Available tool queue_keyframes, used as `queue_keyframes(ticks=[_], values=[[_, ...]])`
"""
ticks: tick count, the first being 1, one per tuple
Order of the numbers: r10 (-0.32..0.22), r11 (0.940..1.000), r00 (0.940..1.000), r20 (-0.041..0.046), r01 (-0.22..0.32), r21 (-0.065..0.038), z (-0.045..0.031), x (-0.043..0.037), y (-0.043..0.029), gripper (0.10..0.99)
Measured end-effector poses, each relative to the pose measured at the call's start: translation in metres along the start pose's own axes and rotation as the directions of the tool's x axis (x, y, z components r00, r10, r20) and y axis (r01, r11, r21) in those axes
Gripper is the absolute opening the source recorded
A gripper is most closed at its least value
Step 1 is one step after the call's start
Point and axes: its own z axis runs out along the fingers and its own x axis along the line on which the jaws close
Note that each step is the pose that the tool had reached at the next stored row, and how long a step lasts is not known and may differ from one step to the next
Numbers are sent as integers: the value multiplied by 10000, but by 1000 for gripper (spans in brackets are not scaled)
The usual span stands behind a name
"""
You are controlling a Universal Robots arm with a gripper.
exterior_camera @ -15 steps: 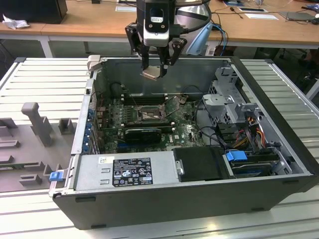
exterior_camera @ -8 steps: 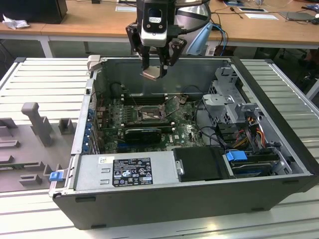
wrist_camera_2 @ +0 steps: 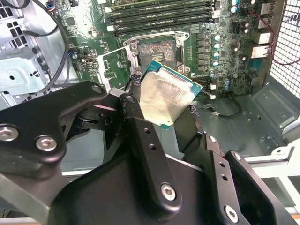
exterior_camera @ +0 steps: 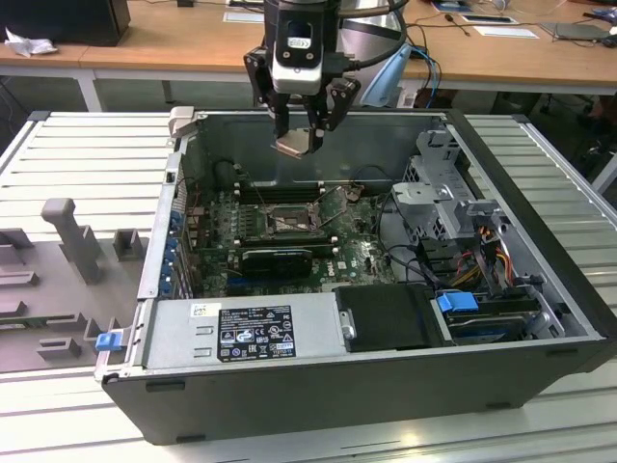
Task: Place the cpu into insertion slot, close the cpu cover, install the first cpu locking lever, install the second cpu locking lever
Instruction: 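Place the cpu into insertion slot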
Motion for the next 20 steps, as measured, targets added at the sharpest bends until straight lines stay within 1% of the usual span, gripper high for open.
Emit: queue_keyframes(ticks=[8, 13, 17, 20], values=[[439, 9990, 9990, 39, -439, -12, 2, 0, 0, 529], [902, 9959, 9959, 79, -901, -24, 4, 0, 0, 529], [1480, 9890, 9889, 129, -1480, -42, 6, 0, 0, 529], [1909, 9816, 9815, 166, -1908, -58, 8, 0, 0, 529]])
